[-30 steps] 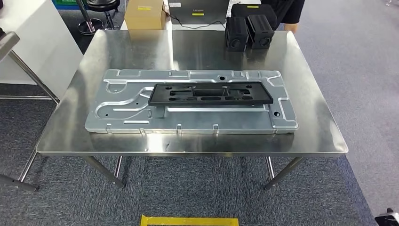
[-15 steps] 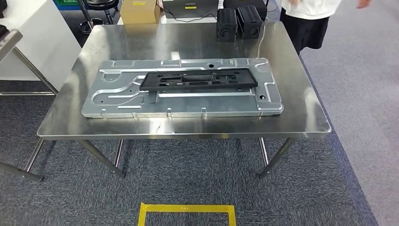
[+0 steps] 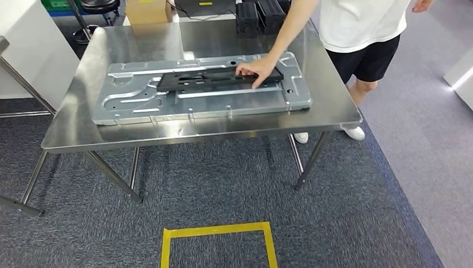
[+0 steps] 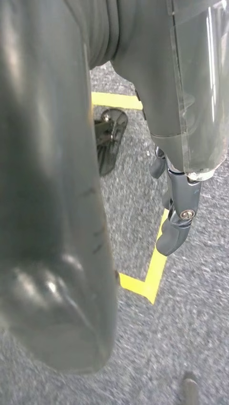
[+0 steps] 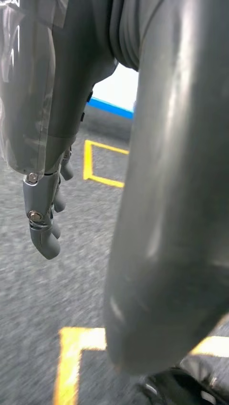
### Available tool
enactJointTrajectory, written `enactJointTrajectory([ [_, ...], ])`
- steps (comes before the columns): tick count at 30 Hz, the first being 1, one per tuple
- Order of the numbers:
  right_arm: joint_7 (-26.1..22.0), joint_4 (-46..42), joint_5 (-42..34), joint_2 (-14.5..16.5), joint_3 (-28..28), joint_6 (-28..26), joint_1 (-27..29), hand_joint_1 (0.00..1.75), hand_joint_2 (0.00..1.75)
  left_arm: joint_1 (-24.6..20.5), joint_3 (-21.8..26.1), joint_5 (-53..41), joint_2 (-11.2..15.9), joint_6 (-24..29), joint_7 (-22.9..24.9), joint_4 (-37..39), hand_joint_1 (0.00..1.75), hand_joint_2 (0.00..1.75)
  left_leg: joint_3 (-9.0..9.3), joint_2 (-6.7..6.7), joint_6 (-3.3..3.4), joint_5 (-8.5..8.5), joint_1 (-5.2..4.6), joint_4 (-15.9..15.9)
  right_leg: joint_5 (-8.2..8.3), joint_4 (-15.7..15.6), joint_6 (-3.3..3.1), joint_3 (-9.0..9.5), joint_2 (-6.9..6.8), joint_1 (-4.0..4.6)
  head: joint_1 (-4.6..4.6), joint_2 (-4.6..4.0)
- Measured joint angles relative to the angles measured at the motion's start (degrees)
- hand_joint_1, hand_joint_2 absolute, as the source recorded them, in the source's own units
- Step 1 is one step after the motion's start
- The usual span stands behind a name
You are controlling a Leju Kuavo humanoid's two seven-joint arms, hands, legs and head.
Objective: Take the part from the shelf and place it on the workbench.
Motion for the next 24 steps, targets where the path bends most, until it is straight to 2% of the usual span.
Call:
enactJointTrajectory([
  [1,0.2,0.3,0.3,0.2,0.0,0.1,-0.2,0.00,0.00,-0.2,0.0,-0.1,0.0,-0.1,0.0,0.0,0.00,0.00,-1.35,0.10,-0.35,0.51,0.08,0.8,1.09,-2.7,0.38,2.83,-0.11,-0.46,-0.01,0.00],
  [2,0.4,0.5,0.5,0.3,0.1,0.1,-0.5,0.00,0.00,-0.4,0.0,-0.1,0.0,-0.1,0.0,0.0,0.00,0.00,-2.61,0.14,-0.68,0.87,0.16,1.8,0.92,-6.9,0.68,6.36,-0.17,-0.72,0.00,0.00],
  [3,0.6,0.7,0.7,0.4,0.2,0.0,-0.8,0.00,0.00,-0.5,0.0,-0.1,0.1,-0.1,-0.1,0.0,0.00,0.00,-3.65,0.16,-1.07,1.18,0.21,2.8,-0.29,-11.2,0.66,9.50,-0.15,-0.75,-0.05,0.00],
  [4,0.9,0.9,0.7,0.6,0.2,0.0,-1.1,0.00,0.00,-0.6,-0.1,-0.2,0.1,-0.1,-0.1,0.0,0.00,0.00,-4.41,0.18,-1.50,1.61,0.28,3.5,-1.62,-14.4,0.39,11.65,-0.13,-0.63,-0.09,0.00],
  [5,1.2,1.0,0.6,0.6,0.3,0.0,-1.2,0.00,0.00,-0.6,-0.1,-0.3,0.1,-0.2,-0.1,0.0,0.00,0.00,-4.94,0.19,-1.90,2.07,0.45,3.9,-2.47,-16.2,-0.09,12.55,-0.11,-0.27,-0.12,0.00],
  [7,2.1,1.1,0.5,0.7,0.3,0.0,-1.2,0.00,0.00,-0.5,-0.1,-0.6,0.0,-0.3,-0.1,0.0,0.00,0.00,-5.63,0.02,-2.73,2.53,0.98,4.4,-1.97,-16.3,-1.45,11.72,-0.36,0.18,-0.10,0.00],
  [8,2.5,1.1,0.4,0.7,0.3,0.0,-1.1,0.00,0.00,-0.4,-0.2,-0.7,-0.1,-0.3,0.0,0.1,0.00,0.00,-6.06,-0.20,-3.01,1.37,1.21,5.2,-1.37,-16.2,-2.01,11.13,-0.52,0.33,-0.08,0.00],
  [9,2.7,1.2,0.3,0.7,0.3,0.0,-1.1,0.00,0.00,-0.3,-0.2,-0.9,-0.1,-0.3,0.0,0.1,0.00,0.00,-6.71,-0.45,-3.20,-1.02,1.36,7.0,-0.63,-16.2,-2.54,10.38,-0.67,0.41,-0.07,0.00],
  [10,2.8,1.2,0.2,0.7,0.3,-0.1,-1.1,0.00,0.00,-0.2,-0.3,-1.0,-0.2,-0.3,0.1,0.2,0.00,0.00,-7.44,-0.73,-3.28,-4.30,1.43,9.8,0.11,-16.2,-2.90,9.53,-0.76,0.59,-0.09,0.00],
  [11,2.8,1.2,0.2,0.7,0.3,-0.1,-1.1,0.00,0.00,-0.2,-0.4,-1.1,-0.3,-0.3,0.2,0.2,0.00,0.00,-8.06,-0.92,-3.29,-7.46,1.43,13.3,0.86,-16.1,-3.13,8.59,-0.77,0.79,-0.13,0.00],
  [12,2.7,1.2,0.3,0.7,0.3,-0.2,-1.0,0.00,0.00,-0.2,-0.4,-1.1,-0.3,-0.2,0.3,0.2,0.00,0.00,-8.46,-1.05,-3.24,-9.67,1.42,16.9,1.62,-16.1,-3.29,7.58,-0.77,1.02,-0.15,0.00],
  [13,2.5,1.2,0.4,0.7,0.3,-0.3,-1.0,0.00,0.00,-0.2,-0.5,-1.1,-0.3,-0.1,0.4,0.3,0.00,0.00,-8.31,-1.17,-3.11,-10.26,1.37,19.5,2.36,-15.9,-3.39,6.48,-0.78,1.24,-0.18,0.00],
  [14,2.1,1.3,0.6,0.7,0.3,-0.3,-1.0,0.00,0.00,-0.2,-0.5,-1.1,-0.3,0.0,0.5,0.3,0.00,0.00,-7.53,-1.23,-2.92,-9.47,1.28,20.7,3.04,-15.7,-3.43,5.37,-0.77,1.39,-0.18,0.00],
  [15,1.8,1.3,0.8,0.7,0.3,-0.4,-0.9,0.00,0.00,-0.2,-0.5,-1.1,-0.3,0.0,0.6,0.3,0.00,0.00,-5.85,-1.25,-2.67,-7.78,1.12,20.0,3.70,-15.5,-3.42,4.20,-0.75,1.47,-0.18,0.00],
  [16,1.3,1.4,1.0,0.7,0.3,-0.5,-0.9,0.00,0.00,-0.2,-0.5,-1.1,-0.3,0.1,0.7,0.3,0.00,0.00,-3.25,-1.28,-2.34,-6.13,0.89,17.5,4.31,-15.1,-3.36,3.14,-0.71,1.50,-0.19,0.00],
  [17,0.9,1.5,1.1,0.7,0.4,-0.7,-0.9,0.00,0.00,-0.3,-0.5,-1.1,-0.3,0.1,0.7,0.3,0.00,0.00,-0.08,-1.30,-1.94,-5.41,0.60,13.8,4.83,-14.9,-3.26,2.34,-0.69,1.48,-0.20,0.00],
  [18,0.5,1.5,1.3,0.8,0.5,-0.8,-0.8,0.00,0.00,-0.4,-0.5,-1.1,-0.2,0.2,0.7,0.3,0.00,0.00,3.44,-1.32,-1.48,-5.76,0.32,9.0,5.33,-14.7,-3.09,1.76,-0.68,1.49,-0.20,0.00],
  [19,0.1,1.6,1.4,0.9,0.6,-1.0,-0.8,0.00,0.00,-0.5,-0.5,-1.0,-0.1,0.2,0.6,0.3,0.00,0.00,6.13,-1.33,-1.08,-6.77,0.07,5.0,5.89,-14.6,-2.83,1.41,-0.72,1.47,-0.19,0.00],
  [20,-0.3,1.7,1.5,0.9,0.8,-1.2,-0.8,0.00,0.00,-0.6,-0.5,-0.9,-0.1,0.3,0.5,0.3,0.00,0.00,7.74,-1.33,-0.70,-7.72,-0.16,2.2,6.48,-14.7,-2.53,1.20,-0.79,1.40,-0.17,0.00],
  [21,-0.7,1.8,1.7,1.0,1.0,-1.4,-0.8,0.00,0.00,-0.7,-0.5,-0.8,0.0,0.4,0.5,0.3,0.00,0.00,8.40,-1.29,-0.35,-8.04,-0.32,0.4,7.15,-14.8,-2.16,1.05,-0.86,1.33,-0.16,0.00],
  [22,-1.1,1.9,1.7,1.0,1.1,-1.6,-0.8,0.00,0.00,-0.6,-0.5,-0.8,-0.1,0.5,0.4,0.3,0.00,0.00,8.17,-1.17,-0.05,-7.56,-0.28,-0.1,7.51,-14.9,-1.83,0.90,-0.88,1.22,-0.14,0.00],
  [23,-1.4,1.9,1.8,0.9,1.2,-1.7,-0.7,0.00,0.00,-0.6,-0.5,-0.8,-0.1,0.5,0.4,0.3,0.00,0.00,7.73,-1.04,0.33,-6.76,-0.23,-0.3,6.85,-14.5,-1.56,0.62,-0.81,1.14,-0.13,0.00],
  [24,-1.6,1.9,1.8,0.9,1.3,-1.8,-0.7,0.00,0.00,-0.5,-0.5,-0.9,-0.2,0.5,0.3,0.3,0.00,0.00,7.13,-0.89,0.71,-5.90,-0.13,-0.6,4.99,-13.2,-1.34,0.15,-0.70,1.10,-0.07,0.00],
])
